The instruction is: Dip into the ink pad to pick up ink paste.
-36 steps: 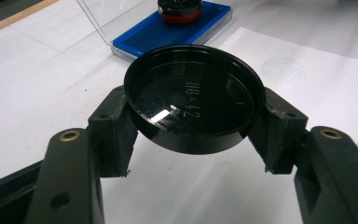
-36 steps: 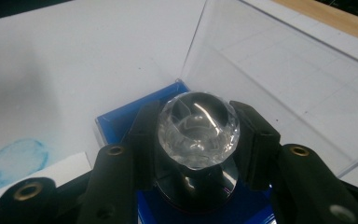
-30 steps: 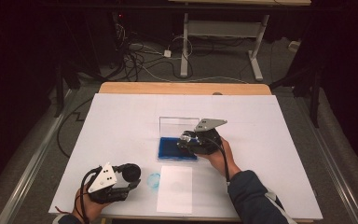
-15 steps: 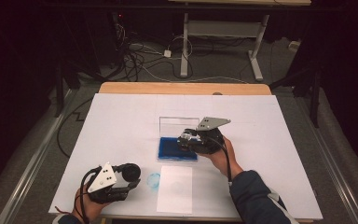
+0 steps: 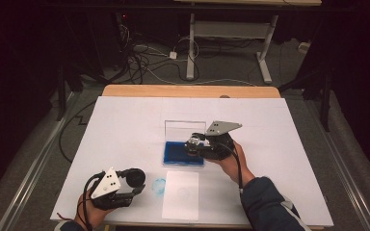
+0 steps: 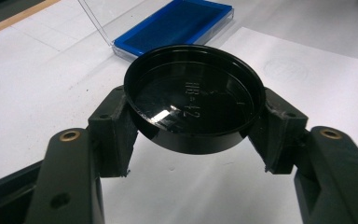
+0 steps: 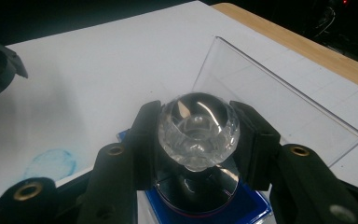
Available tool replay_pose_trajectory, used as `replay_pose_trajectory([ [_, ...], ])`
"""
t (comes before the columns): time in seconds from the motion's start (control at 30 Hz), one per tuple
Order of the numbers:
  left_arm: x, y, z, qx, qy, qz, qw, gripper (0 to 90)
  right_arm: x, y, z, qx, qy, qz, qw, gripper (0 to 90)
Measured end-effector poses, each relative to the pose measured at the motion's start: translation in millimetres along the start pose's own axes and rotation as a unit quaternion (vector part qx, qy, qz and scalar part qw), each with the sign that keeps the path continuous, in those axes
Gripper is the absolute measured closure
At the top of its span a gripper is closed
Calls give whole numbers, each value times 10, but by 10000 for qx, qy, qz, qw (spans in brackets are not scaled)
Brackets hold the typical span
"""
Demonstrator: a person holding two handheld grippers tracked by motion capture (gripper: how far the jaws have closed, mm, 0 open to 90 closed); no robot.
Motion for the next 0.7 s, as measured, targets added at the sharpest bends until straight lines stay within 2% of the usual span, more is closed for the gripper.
replay_pose_trajectory([
  [0.7,10,5,-2,6,-17,6,10000,367,-173,-239,9,-173,160,-293,9993,570],
])
Point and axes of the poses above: each handheld gripper's, and its own axes: x roughly forward along the jaws, z roughly out of its underside, y roughly to its right, the point moved 5 cm from there along x, roughly forward along the jaws, and after that the axes turned 4 degrees about z, right-handed, at the moved point
